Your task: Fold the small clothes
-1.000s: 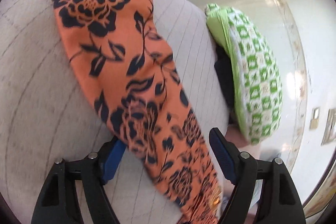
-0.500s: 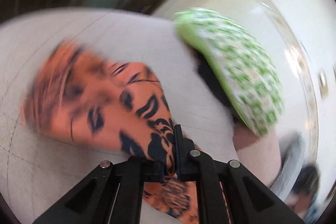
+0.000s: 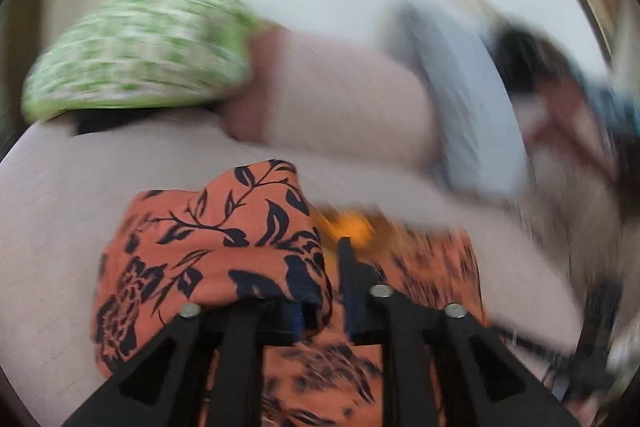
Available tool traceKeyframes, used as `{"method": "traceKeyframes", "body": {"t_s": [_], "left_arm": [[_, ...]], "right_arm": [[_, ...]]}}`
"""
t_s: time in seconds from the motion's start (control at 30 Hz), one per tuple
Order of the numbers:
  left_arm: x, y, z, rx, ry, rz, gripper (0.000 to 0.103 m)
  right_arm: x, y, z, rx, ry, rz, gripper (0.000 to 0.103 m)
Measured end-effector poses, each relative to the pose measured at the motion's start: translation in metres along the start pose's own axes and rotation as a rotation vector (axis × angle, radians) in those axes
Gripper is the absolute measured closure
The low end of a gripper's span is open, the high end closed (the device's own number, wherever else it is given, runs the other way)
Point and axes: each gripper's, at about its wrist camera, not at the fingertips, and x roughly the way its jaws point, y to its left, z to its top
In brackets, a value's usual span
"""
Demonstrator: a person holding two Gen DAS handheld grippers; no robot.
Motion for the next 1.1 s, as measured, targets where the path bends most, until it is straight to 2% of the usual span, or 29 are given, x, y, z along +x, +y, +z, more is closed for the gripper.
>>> {"method": "traceKeyframes", "body": {"t_s": [0.03, 0.07, 0.13, 0.17, 0.23, 0.27, 0.37, 0.47, 0.5, 0.6, 0.67, 0.73, 0.8, 0.87, 0.93, 1.1], "left_arm": [[0.013, -0.016, -0.005, 0.063, 0.051, 0.019, 0.057], [0.025, -0.025, -0.011, 0.123, 0.093, 0.062, 0.051], [0.040, -0.025, -0.019, 0.179, 0.169, 0.163, 0.031], [0.044, -0.020, -0.022, 0.191, 0.201, 0.191, 0.031], [0.041, -0.006, -0.022, 0.197, 0.195, 0.221, 0.031], [0.036, 0.002, -0.020, 0.180, 0.192, 0.199, 0.031], [0.026, 0.012, -0.018, 0.116, 0.199, 0.073, 0.030], [0.014, 0.032, -0.015, 0.077, 0.226, 0.003, 0.025], [0.010, 0.036, -0.014, 0.072, 0.221, 0.013, 0.025], [-0.002, 0.068, -0.010, -0.007, 0.198, 0.120, 0.024], [-0.010, 0.107, -0.012, -0.146, 0.179, 0.165, 0.024], [-0.007, 0.145, -0.022, -0.290, 0.201, 0.187, 0.024], [0.002, 0.170, -0.033, -0.378, 0.238, 0.195, 0.024], [0.014, 0.180, -0.044, -0.383, 0.295, 0.245, 0.024], [0.027, 0.184, -0.054, -0.353, 0.365, 0.289, 0.024], [0.021, 0.181, -0.053, -0.354, 0.369, 0.253, 0.024]], "right_arm": [[-0.002, -0.006, 0.002, 0.007, -0.010, -0.015, 0.083], [-0.004, -0.011, 0.005, 0.011, -0.016, -0.032, 0.083], [-0.003, -0.020, 0.009, 0.021, -0.017, -0.058, 0.083], [-0.003, -0.024, 0.012, 0.030, -0.015, -0.063, 0.083], [0.001, -0.031, 0.017, 0.037, -0.003, -0.067, 0.083], [0.004, -0.031, 0.019, 0.037, 0.004, -0.072, 0.083], [0.011, -0.027, 0.019, 0.024, 0.021, -0.065, 0.083], [0.015, -0.014, 0.014, -0.055, 0.024, -0.084, 0.083], [0.016, -0.009, 0.012, -0.086, 0.020, -0.093, 0.083], [0.017, 0.008, 0.004, -0.155, 0.016, -0.079, 0.083], [0.017, 0.026, -0.004, -0.239, -0.003, -0.088, 0.083], [0.019, 0.053, -0.016, -0.344, -0.002, -0.052, 0.081], [0.025, 0.079, -0.026, -0.419, 0.021, -0.011, 0.070], [0.031, 0.109, -0.038, -0.506, 0.022, 0.004, 0.030], [0.034, 0.144, -0.049, -0.639, -0.015, -0.011, 0.028], [0.064, 0.218, -0.089, -1.094, 0.016, -0.173, 0.028]]}}
